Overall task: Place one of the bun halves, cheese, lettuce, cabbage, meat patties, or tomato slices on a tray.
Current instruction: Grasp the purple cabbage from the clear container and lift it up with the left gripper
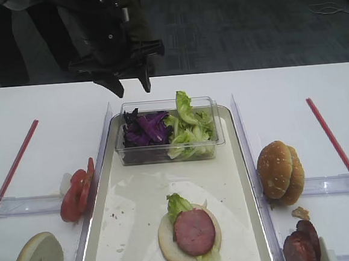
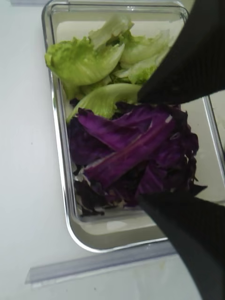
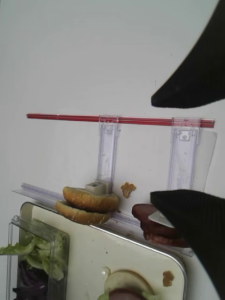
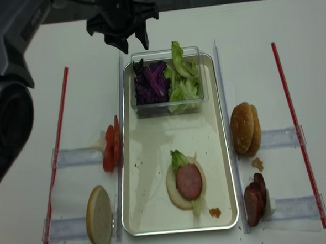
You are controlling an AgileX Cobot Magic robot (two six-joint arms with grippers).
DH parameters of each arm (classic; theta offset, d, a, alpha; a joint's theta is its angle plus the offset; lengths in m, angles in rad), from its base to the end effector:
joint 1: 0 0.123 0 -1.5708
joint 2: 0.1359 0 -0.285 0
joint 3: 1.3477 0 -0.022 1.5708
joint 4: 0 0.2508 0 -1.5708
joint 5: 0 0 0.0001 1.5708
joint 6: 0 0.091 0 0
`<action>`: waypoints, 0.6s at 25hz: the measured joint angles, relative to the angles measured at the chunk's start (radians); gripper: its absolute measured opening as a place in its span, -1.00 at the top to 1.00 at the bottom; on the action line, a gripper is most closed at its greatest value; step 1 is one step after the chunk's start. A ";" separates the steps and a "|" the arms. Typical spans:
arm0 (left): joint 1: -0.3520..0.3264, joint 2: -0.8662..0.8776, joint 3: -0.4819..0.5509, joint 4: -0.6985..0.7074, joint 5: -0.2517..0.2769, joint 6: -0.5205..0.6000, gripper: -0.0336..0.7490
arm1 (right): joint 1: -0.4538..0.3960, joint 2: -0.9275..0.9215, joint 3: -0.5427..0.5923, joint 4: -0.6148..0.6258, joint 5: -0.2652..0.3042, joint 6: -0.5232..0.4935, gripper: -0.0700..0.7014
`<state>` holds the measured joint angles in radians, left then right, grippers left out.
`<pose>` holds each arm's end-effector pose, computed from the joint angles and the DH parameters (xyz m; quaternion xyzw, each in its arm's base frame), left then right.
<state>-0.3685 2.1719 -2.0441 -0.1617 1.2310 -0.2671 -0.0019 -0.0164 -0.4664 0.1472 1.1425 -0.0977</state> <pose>0.4333 -0.1821 0.2600 0.0347 0.9851 -0.1218 0.1163 -0.0077 0.0122 0.2622 -0.0471 0.8744 0.0495 0.4804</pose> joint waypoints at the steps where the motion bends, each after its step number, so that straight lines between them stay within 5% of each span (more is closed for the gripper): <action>1: -0.011 0.013 -0.014 0.000 0.000 -0.013 -0.09 | 0.000 0.000 0.000 0.000 0.000 0.000 -0.32; 15: -0.068 0.087 -0.031 0.036 0.002 -0.193 -0.09 | 0.000 0.000 0.000 0.000 0.000 0.000 -0.32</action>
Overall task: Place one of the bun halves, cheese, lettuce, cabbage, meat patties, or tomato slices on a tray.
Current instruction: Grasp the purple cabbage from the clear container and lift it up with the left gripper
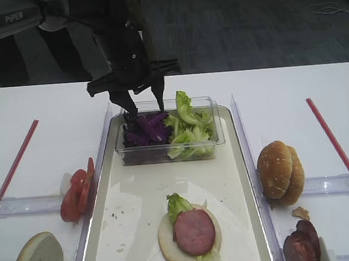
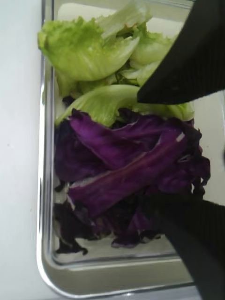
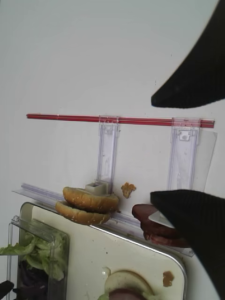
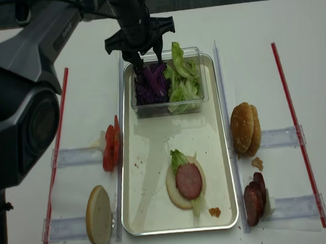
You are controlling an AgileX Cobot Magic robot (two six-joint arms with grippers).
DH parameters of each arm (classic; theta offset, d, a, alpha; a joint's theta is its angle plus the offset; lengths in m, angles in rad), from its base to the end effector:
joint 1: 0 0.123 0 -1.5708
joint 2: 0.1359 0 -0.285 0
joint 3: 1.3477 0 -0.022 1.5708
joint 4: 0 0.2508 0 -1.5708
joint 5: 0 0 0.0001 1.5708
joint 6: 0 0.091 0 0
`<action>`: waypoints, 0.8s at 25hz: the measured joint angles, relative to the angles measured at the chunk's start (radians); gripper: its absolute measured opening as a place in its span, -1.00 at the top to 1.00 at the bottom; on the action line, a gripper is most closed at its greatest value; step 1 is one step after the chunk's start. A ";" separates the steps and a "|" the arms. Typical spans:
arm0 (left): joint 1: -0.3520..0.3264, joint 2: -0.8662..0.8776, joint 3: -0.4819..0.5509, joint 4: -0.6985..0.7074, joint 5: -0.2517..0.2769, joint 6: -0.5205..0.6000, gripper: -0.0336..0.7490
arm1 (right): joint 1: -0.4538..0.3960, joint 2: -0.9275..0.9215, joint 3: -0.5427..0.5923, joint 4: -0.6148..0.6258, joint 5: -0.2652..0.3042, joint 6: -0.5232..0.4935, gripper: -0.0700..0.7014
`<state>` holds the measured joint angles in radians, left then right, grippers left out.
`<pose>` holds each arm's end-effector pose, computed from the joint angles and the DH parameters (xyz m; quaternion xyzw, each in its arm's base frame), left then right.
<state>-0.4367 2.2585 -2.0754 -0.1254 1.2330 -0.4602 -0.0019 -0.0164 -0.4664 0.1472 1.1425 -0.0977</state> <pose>0.4328 -0.2138 0.2269 -0.0251 0.9905 -0.1074 0.0820 -0.0077 0.0122 0.2622 -0.0471 0.8744 0.0495 0.4804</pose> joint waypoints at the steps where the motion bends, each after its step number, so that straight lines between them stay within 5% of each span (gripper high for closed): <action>1: 0.000 0.005 0.000 -0.010 0.000 -0.004 -0.09 | 0.000 0.000 0.000 0.000 0.000 0.000 -0.32; 20: 0.000 0.083 -0.002 -0.017 -0.002 -0.019 -0.09 | 0.000 0.000 0.000 -0.003 0.000 0.000 -0.32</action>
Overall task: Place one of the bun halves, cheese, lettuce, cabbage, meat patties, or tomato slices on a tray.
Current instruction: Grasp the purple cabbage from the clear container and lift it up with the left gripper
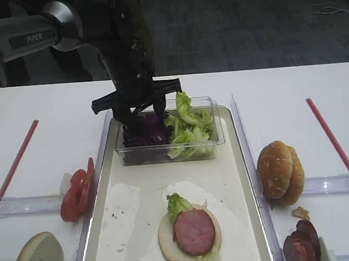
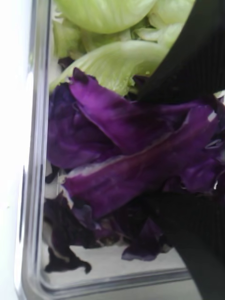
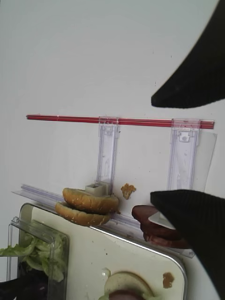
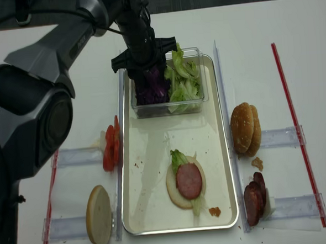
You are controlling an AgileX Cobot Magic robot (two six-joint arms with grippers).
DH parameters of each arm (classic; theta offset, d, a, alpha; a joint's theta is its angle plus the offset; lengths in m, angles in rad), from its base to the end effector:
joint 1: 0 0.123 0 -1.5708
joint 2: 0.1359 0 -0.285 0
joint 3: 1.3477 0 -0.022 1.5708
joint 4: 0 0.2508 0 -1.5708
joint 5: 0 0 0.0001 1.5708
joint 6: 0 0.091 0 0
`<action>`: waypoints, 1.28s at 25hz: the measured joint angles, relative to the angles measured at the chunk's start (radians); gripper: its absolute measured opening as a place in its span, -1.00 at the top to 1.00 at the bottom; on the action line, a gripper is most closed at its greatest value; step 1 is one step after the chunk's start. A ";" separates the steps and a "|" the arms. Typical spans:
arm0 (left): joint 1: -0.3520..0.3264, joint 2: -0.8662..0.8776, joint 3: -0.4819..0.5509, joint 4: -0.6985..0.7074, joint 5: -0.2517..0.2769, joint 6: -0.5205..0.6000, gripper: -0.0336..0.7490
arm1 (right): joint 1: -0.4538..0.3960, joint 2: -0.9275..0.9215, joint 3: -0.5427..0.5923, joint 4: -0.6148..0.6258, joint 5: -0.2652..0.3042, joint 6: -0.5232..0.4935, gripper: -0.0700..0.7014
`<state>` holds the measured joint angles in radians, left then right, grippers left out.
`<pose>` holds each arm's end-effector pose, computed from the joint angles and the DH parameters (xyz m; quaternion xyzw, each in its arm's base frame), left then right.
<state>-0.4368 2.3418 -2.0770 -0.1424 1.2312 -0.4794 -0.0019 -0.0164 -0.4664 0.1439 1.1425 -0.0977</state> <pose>0.4388 -0.2183 0.1870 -0.0394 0.9936 -0.0974 0.0420 -0.0077 0.0119 0.2622 -0.0470 0.8745 0.0478 0.4804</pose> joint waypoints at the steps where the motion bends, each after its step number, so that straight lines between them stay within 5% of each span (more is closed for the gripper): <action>1: 0.000 0.001 0.000 0.000 0.000 0.000 -0.08 | 0.000 0.000 0.000 0.000 0.000 0.000 -0.32; 11: 0.000 0.002 0.000 0.005 0.000 0.006 0.25 | 0.000 0.000 0.000 -0.002 0.000 0.002 -0.32; 24: 0.000 0.002 0.000 0.008 0.000 0.050 0.38 | 0.000 0.000 0.000 -0.002 0.000 0.004 -0.32; 32: 0.000 0.002 0.000 0.016 -0.002 0.068 0.73 | 0.000 0.000 0.000 -0.003 0.000 0.004 -0.32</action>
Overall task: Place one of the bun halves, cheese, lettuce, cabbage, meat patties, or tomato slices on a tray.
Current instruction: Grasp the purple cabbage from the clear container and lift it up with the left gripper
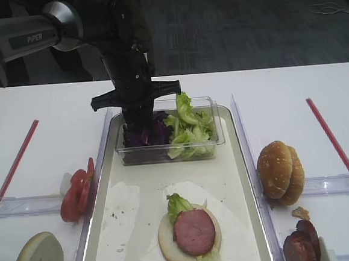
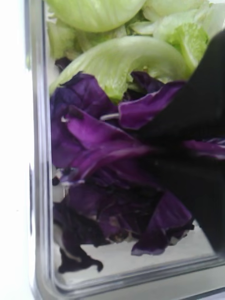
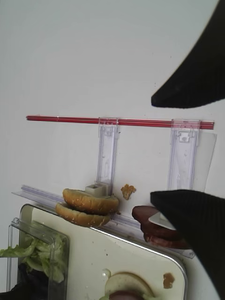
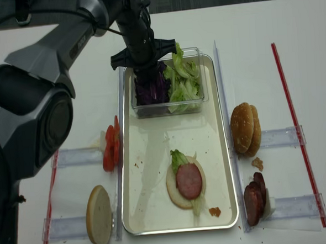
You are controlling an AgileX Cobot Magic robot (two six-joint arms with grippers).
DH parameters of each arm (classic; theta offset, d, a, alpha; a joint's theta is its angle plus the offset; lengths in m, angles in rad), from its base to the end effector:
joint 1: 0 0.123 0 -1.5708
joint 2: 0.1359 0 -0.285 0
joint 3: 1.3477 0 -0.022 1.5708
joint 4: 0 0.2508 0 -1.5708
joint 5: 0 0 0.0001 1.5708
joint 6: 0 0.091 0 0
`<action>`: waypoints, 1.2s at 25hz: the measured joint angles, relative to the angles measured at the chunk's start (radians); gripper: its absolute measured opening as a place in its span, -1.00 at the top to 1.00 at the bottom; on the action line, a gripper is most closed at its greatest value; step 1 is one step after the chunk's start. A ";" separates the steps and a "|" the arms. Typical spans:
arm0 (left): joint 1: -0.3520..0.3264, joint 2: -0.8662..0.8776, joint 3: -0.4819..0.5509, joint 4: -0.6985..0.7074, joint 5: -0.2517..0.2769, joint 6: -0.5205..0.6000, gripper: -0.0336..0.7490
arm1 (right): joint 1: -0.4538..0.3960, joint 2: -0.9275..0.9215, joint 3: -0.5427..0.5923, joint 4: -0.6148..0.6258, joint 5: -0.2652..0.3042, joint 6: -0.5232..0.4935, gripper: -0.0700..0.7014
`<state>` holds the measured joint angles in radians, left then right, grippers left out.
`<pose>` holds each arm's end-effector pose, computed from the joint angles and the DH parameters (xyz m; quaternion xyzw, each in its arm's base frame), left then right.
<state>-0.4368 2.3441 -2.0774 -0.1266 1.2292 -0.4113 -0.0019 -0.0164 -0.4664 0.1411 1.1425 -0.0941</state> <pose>0.4397 -0.2172 0.1858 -0.0036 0.9948 -0.0890 0.0485 -0.0077 0.0117 0.2621 -0.0453 0.8746 0.0473 0.4803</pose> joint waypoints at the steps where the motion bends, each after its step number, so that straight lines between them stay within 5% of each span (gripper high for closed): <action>1: 0.000 0.000 0.000 0.000 0.000 0.008 0.78 | 0.000 0.000 0.000 0.000 0.000 0.000 -0.32; 30: 0.000 -0.094 -0.008 0.033 0.002 0.210 0.80 | 0.000 0.000 0.000 -0.004 0.000 0.000 -0.32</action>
<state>-0.4368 2.2498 -2.0852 -0.0936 1.2316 -0.2010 -0.0019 -0.0164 -0.4664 0.1373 1.1425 -0.0941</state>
